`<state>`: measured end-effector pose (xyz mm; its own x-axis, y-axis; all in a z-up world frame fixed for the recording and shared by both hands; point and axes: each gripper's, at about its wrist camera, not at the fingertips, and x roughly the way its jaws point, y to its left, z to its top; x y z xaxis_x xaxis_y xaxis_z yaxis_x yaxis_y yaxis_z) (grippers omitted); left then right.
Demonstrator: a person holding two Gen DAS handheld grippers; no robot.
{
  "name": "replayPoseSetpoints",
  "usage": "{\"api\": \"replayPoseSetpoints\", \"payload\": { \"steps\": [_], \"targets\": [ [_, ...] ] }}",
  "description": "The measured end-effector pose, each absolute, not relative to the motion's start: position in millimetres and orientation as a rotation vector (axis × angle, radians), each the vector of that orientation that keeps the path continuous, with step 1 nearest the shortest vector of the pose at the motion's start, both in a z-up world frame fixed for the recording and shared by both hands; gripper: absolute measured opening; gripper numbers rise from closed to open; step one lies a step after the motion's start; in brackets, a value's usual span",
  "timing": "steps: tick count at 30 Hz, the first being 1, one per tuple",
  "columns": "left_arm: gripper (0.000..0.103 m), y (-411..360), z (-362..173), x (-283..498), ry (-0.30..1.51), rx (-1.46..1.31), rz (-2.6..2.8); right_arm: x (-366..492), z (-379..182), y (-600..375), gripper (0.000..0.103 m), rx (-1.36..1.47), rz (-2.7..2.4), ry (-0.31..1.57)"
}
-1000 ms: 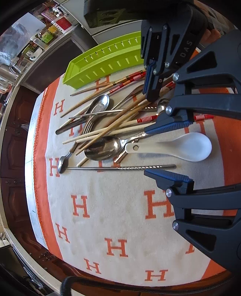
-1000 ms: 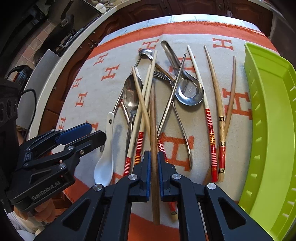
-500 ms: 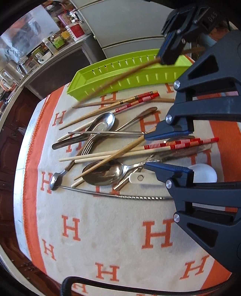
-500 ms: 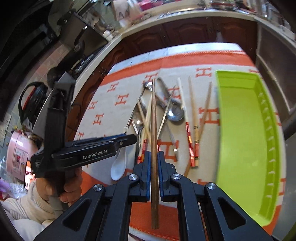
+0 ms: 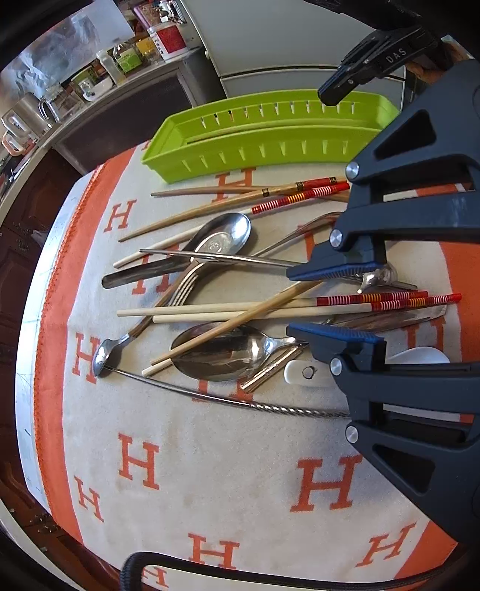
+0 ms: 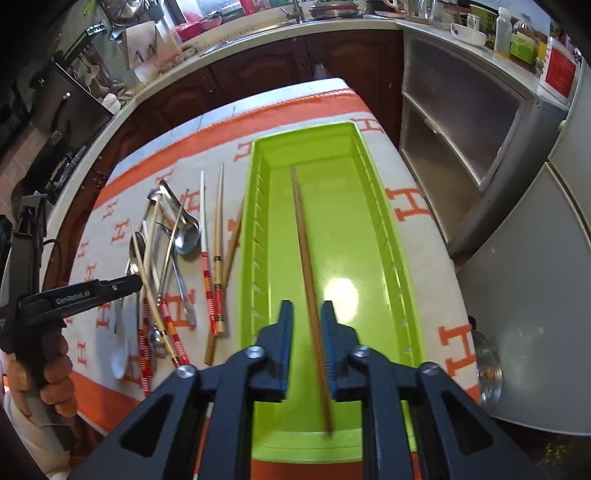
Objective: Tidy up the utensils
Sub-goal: 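Carry the wooden chopstick into the green tray and open the right tool, then close the left tool on a red-banded wooden chopstick in the pile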
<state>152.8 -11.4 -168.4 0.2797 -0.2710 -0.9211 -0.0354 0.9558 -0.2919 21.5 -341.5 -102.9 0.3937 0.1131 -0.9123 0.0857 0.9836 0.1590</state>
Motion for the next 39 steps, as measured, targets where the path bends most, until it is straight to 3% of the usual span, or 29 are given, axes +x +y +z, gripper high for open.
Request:
{"api": "replayPoseSetpoints", "payload": {
  "steps": [2, 3, 39],
  "targets": [
    [0.021, -14, -170, 152, 1.287, -0.267, -0.154, 20, -107, -346, 0.042, 0.183, 0.013, 1.164],
    [0.021, -16, -171, 151, 1.288, -0.257, -0.152, 19, -105, -348, 0.043, 0.176, 0.013, 1.156],
    [0.018, -2, -175, 151, 1.342, -0.441, -0.152, 25, -118, -330, 0.043, 0.262, 0.079, 1.115]
  ]
}}
